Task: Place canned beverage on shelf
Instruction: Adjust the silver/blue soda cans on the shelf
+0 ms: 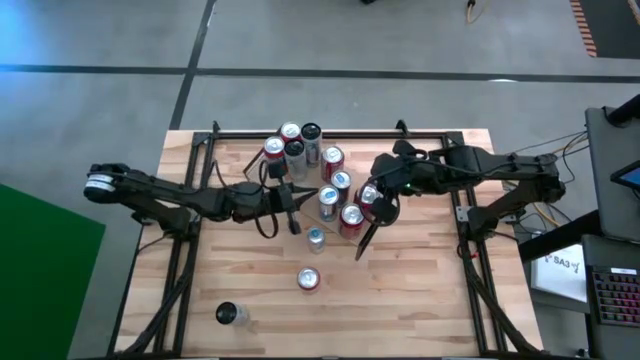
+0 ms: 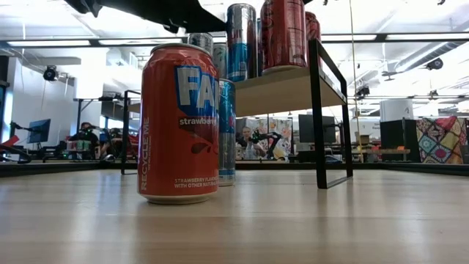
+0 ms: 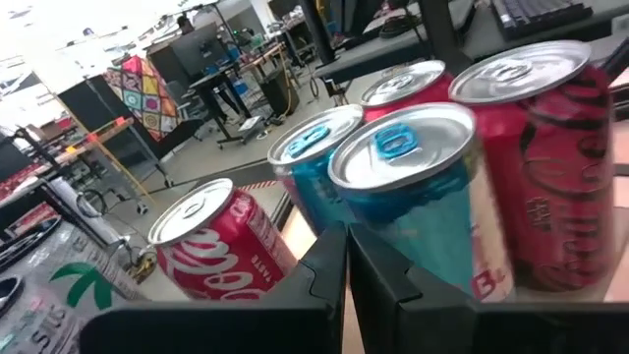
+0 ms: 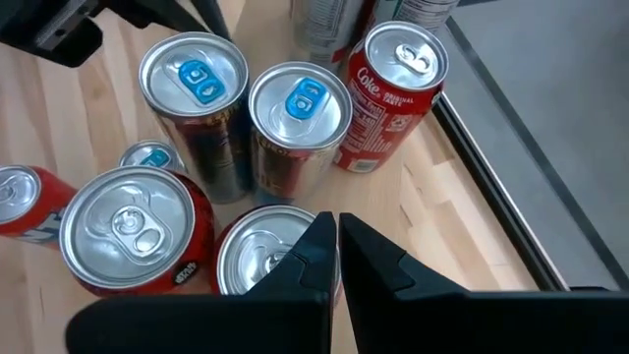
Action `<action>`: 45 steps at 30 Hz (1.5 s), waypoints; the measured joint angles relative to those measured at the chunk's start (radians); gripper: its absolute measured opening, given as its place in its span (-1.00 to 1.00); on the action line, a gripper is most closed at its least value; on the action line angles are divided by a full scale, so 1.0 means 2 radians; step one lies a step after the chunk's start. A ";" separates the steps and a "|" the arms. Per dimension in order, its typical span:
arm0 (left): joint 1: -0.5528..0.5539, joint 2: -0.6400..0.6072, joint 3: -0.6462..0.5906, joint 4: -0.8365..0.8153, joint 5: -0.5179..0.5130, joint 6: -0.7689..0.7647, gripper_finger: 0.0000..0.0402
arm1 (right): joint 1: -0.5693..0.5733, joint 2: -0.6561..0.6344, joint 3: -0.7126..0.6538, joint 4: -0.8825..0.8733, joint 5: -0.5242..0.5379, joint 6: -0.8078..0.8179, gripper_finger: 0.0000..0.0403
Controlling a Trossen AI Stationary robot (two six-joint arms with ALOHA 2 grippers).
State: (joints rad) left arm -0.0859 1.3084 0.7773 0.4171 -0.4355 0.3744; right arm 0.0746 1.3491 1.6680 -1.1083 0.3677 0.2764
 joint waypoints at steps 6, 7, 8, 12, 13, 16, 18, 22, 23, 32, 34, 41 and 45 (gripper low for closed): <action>-0.008 0.000 0.000 0.002 0.021 0.000 -1.00 | 0.000 0.000 0.000 0.004 0.000 0.000 -0.96; -0.008 0.001 0.000 0.002 0.021 0.000 -1.00 | 0.000 0.000 0.000 0.006 0.000 0.000 -0.96; -0.008 0.001 0.000 0.002 0.021 -0.001 -1.00 | 0.000 0.000 0.000 0.008 0.000 0.000 -0.96; -0.009 0.000 0.000 0.001 -0.007 -0.004 -1.00 | 0.000 0.000 0.000 0.009 0.000 0.002 -0.96; -0.009 -0.002 0.000 -0.001 -0.016 -0.004 -1.00 | 0.000 0.000 0.000 0.009 0.000 0.003 -0.96; -0.015 -0.016 0.000 -0.014 -0.050 0.004 -1.00 | 0.000 0.000 0.000 0.009 0.000 0.006 -0.96; -0.022 -0.027 0.000 -0.021 -0.064 0.009 -1.00 | 0.002 0.000 0.000 0.009 0.000 0.000 -0.96; -0.044 -0.058 0.000 -0.026 -0.065 0.012 -1.00 | 0.018 -0.004 -0.004 0.008 0.002 -0.007 -0.96; -0.053 -0.064 0.000 -0.026 -0.065 0.012 -1.00 | 0.026 -0.007 -0.009 0.011 0.010 -0.008 -0.96; -0.143 -0.078 0.000 0.005 -0.065 -0.005 -1.00 | 0.111 -0.060 -0.091 0.046 0.104 0.013 -0.96; -0.158 -0.068 0.000 0.036 -0.065 -0.010 -1.00 | 0.126 -0.066 -0.109 0.075 0.105 0.009 -0.96; -0.212 -0.026 0.028 0.072 -0.088 -0.037 -1.00 | 0.183 -0.061 -0.138 0.126 0.105 -0.001 -0.96; -0.242 0.008 0.065 0.066 -0.122 -0.053 -1.00 | 0.226 -0.061 -0.144 0.129 0.105 0.033 -0.96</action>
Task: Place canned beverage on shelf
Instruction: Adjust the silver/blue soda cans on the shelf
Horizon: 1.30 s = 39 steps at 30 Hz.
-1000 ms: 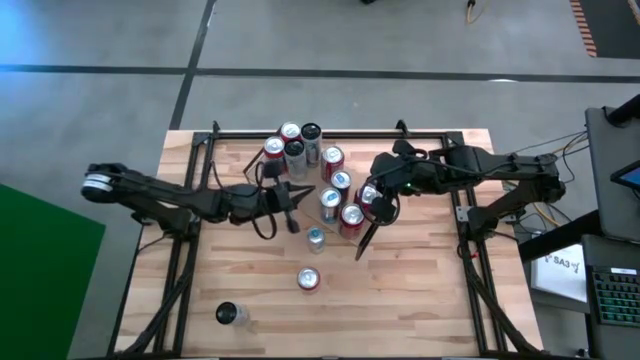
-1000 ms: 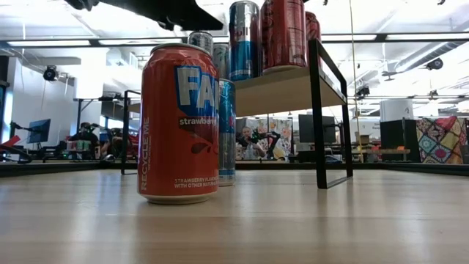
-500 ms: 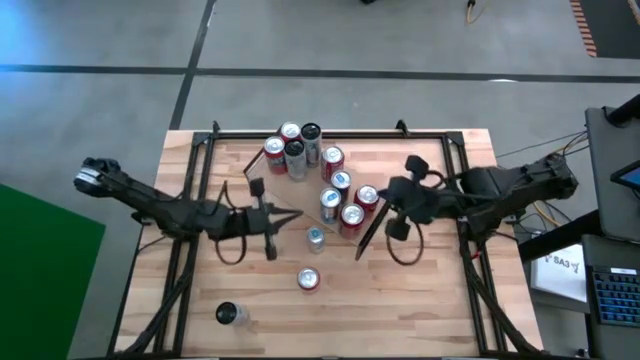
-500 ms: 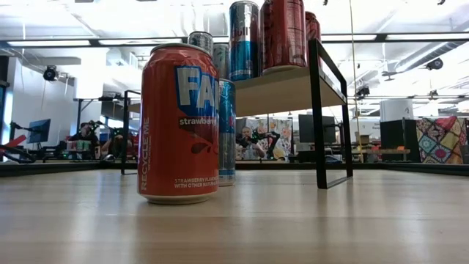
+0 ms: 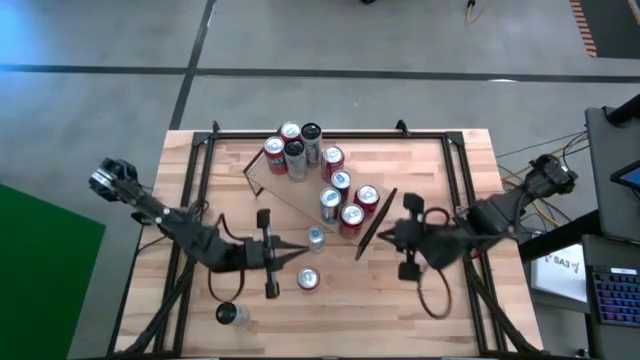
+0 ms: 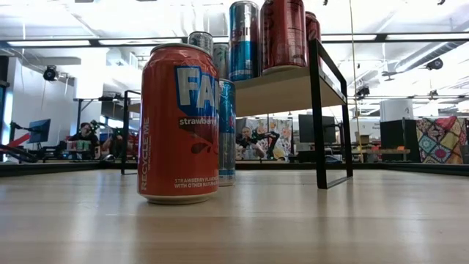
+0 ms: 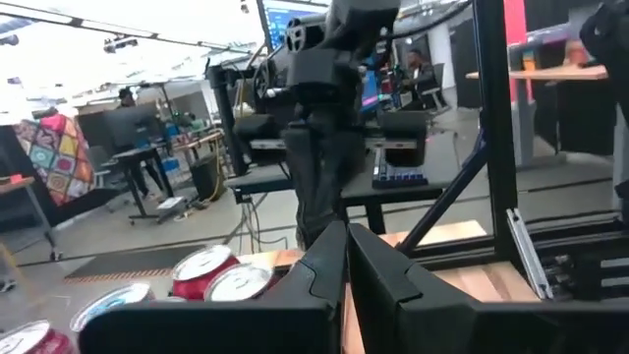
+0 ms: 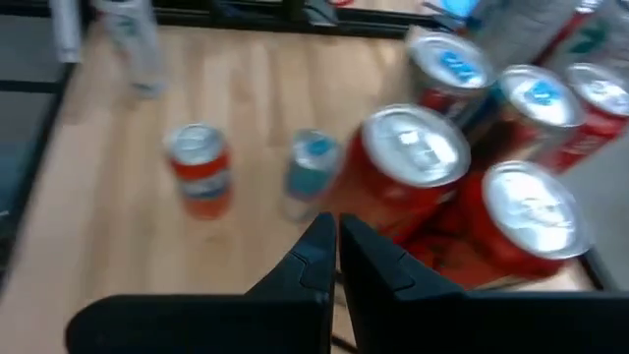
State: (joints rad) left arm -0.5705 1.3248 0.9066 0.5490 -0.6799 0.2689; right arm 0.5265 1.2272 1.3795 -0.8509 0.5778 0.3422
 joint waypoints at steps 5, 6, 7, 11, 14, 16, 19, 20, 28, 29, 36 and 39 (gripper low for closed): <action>-0.029 0.036 0.056 -0.059 -0.100 0.012 -1.00 | 0.041 0.000 -0.002 -0.001 0.033 0.033 -0.96; -0.033 0.043 0.061 -0.073 -0.117 0.009 -1.00 | 0.046 0.001 -0.002 -0.001 0.051 0.033 -0.96; -0.036 0.050 0.063 -0.083 -0.126 0.004 -1.00 | 0.049 0.002 -0.002 -0.001 0.063 0.029 -0.96; -0.046 0.070 0.061 -0.088 -0.130 -0.018 -1.00 | 0.048 0.003 -0.002 0.001 0.068 0.010 -0.96; -0.048 0.072 0.056 -0.084 -0.131 -0.024 -1.00 | 0.038 0.001 -0.002 0.015 0.070 -0.025 -0.96; -0.047 0.069 0.053 -0.084 -0.130 -0.025 -1.00 | 0.028 0.000 -0.002 0.034 0.070 -0.041 -0.96; -0.044 0.053 0.048 -0.084 -0.130 -0.008 -1.00 | 0.014 0.000 -0.002 0.064 0.082 -0.067 -0.96; -0.043 0.046 0.046 -0.083 -0.129 0.000 -1.00 | 0.012 0.000 -0.002 0.070 0.096 -0.076 -0.96; -0.042 -0.039 0.022 -0.173 -0.126 0.017 -1.00 | 0.001 0.000 -0.002 0.073 0.180 -0.094 -0.95; -0.042 -0.053 0.012 -0.176 -0.126 0.018 -1.00 | 0.001 0.000 -0.002 0.073 0.182 -0.092 -0.95; -0.007 -0.168 -0.071 -0.145 -0.059 0.078 -1.00 | -0.029 0.001 0.004 0.156 0.167 -0.127 -0.95; 0.025 -0.208 -0.100 -0.118 -0.036 0.094 -1.00 | -0.086 0.001 0.017 0.181 0.081 -0.146 -0.95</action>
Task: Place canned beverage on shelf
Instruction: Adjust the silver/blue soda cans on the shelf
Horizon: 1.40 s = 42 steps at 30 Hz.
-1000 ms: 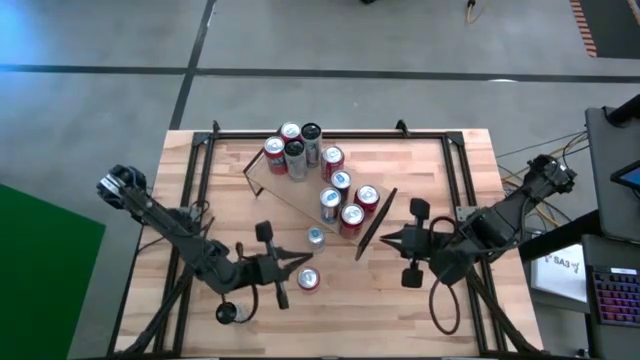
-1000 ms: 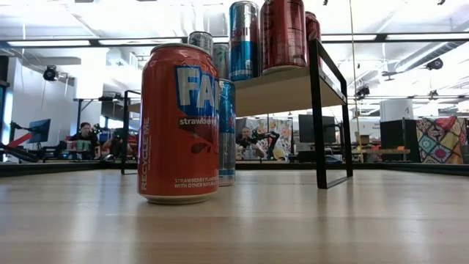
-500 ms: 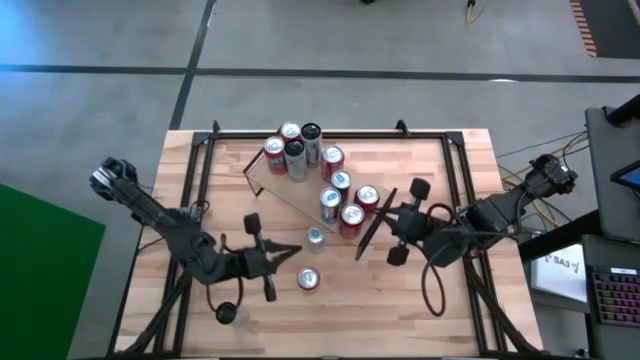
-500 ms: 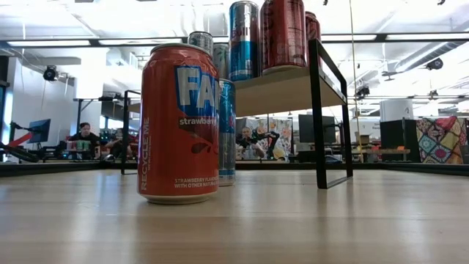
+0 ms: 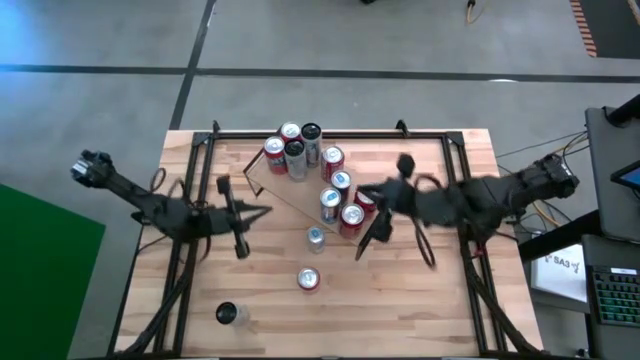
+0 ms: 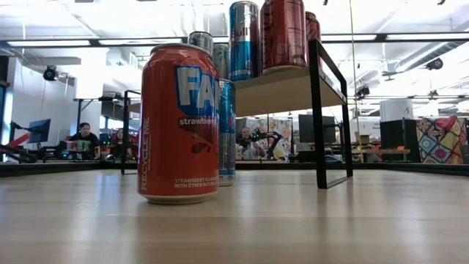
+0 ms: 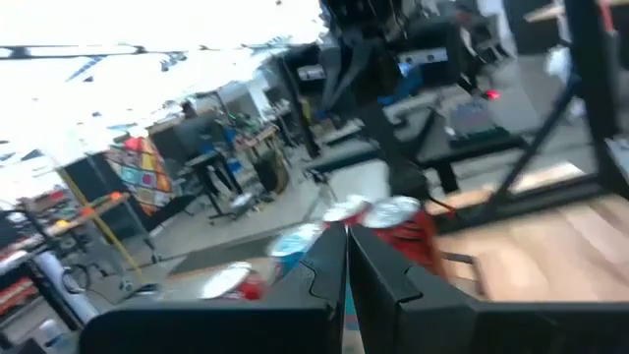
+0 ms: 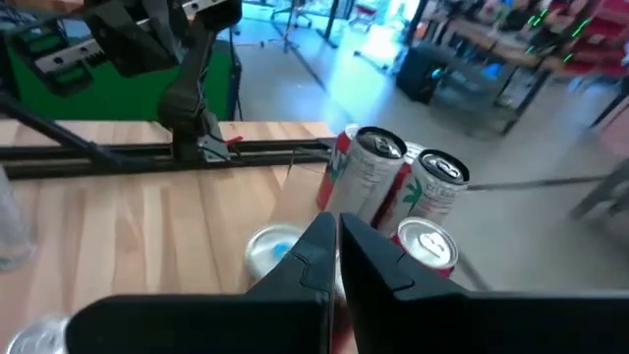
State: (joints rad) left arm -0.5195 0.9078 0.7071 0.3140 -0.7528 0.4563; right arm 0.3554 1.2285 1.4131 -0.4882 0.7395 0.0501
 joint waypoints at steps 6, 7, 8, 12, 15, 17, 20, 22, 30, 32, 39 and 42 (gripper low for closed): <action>0.070 -0.044 -0.033 0.004 0.064 0.036 -1.00 | -0.110 -0.002 0.013 0.001 -0.132 -0.014 -0.96; 0.080 -0.047 -0.035 0.007 0.066 0.043 -1.00 | -0.125 -0.002 0.013 -0.001 -0.153 -0.015 -0.96; 0.090 -0.052 -0.036 0.009 0.064 0.047 -1.00 | -0.139 -0.001 0.013 -0.002 -0.172 -0.009 -0.96; 0.112 -0.069 -0.049 0.014 0.056 0.032 -1.00 | -0.172 0.011 0.013 -0.024 -0.210 0.061 -0.95; 0.113 -0.075 -0.085 0.021 0.058 0.033 -1.00 | -0.174 0.024 0.012 -0.039 -0.213 0.107 -0.95; 0.113 -0.076 -0.109 0.061 0.058 0.058 -1.00 | -0.174 0.031 0.014 -0.038 -0.214 0.130 -0.95; 0.113 -0.082 -0.122 0.140 0.058 0.101 -1.00 | -0.174 0.041 0.038 -0.044 -0.241 0.150 -0.95; 0.113 -0.086 -0.122 0.149 0.059 0.099 -1.00 | -0.174 0.042 0.049 -0.055 -0.242 0.161 -0.96; 0.113 -0.092 -0.114 0.097 0.058 0.051 -1.00 | -0.176 0.060 0.054 -0.079 -0.238 0.182 -0.96; 0.113 -0.095 -0.114 0.095 0.055 0.045 -1.00 | -0.176 0.067 0.054 -0.077 -0.238 0.187 -0.96; 0.113 -0.096 -0.114 0.094 0.054 0.038 -1.00 | -0.178 0.078 0.060 -0.086 -0.233 0.203 -0.96; 0.113 -0.096 -0.114 0.093 0.054 0.038 -1.00 | -0.178 0.078 0.061 -0.086 -0.216 0.207 -0.96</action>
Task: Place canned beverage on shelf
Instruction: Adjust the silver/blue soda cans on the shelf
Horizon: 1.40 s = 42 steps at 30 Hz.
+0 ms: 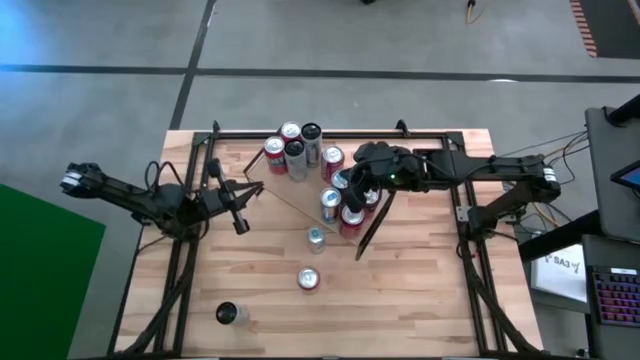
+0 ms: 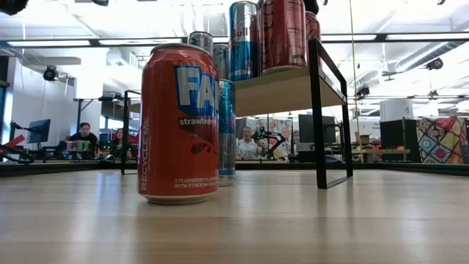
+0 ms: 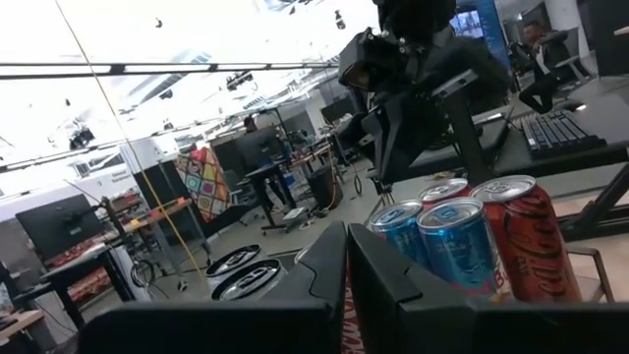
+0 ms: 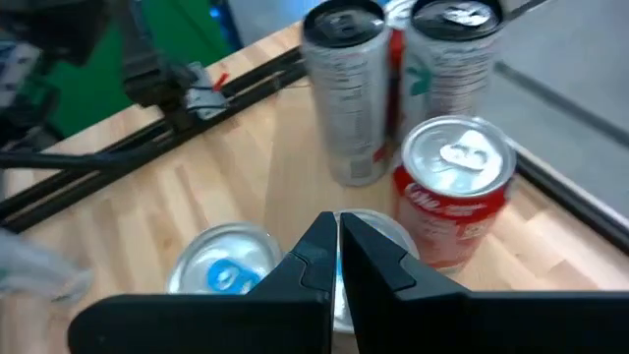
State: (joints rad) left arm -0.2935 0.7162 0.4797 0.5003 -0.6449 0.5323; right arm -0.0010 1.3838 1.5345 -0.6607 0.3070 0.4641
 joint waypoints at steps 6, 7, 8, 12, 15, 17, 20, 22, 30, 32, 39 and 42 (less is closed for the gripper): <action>0.000 0.000 0.000 0.000 0.000 0.000 -1.00 | -0.001 0.003 0.000 -0.027 0.022 0.000 -0.96; 0.000 0.000 0.000 0.001 0.000 0.000 -1.00 | 0.000 0.004 0.000 -0.030 0.022 0.000 -0.96; 0.000 0.000 0.000 0.000 0.000 0.000 -1.00 | 0.001 0.005 0.000 -0.031 0.022 0.003 -0.96; 0.000 0.000 0.000 0.000 0.000 0.000 -1.00 | 0.003 0.006 0.000 -0.035 0.020 0.004 -0.96; 0.000 0.000 0.000 0.000 0.000 0.000 -1.00 | 0.003 0.006 0.000 -0.052 0.017 0.004 -0.96; 0.000 0.000 0.000 0.000 0.000 -0.001 -1.00 | 0.003 0.007 0.000 -0.062 0.017 0.004 -0.96; 0.000 0.000 0.000 0.000 0.000 -0.001 -1.00 | 0.003 0.007 0.000 -0.062 0.017 0.004 -0.96; 0.000 0.000 0.000 0.000 0.000 -0.001 -1.00 | 0.003 0.007 0.000 -0.062 0.017 0.003 -0.96; 0.000 0.000 0.000 0.000 0.000 -0.003 -1.00 | 0.008 0.007 0.000 -0.057 0.017 -0.006 -0.96; 0.000 0.000 0.000 0.000 0.000 -0.003 -1.00 | 0.008 0.009 0.000 -0.054 0.017 -0.006 -0.96; 0.000 0.000 -0.001 0.000 0.000 -0.003 -1.00 | 0.008 0.019 0.000 -0.053 0.015 -0.005 -0.96; 0.000 0.000 -0.001 0.000 0.000 -0.003 -1.00 | 0.008 0.017 0.000 -0.054 0.013 -0.002 -0.96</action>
State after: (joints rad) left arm -0.2935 0.7166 0.4782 0.5003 -0.6444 0.5256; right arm 0.0151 1.4170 1.5341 -0.7690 0.3336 0.4606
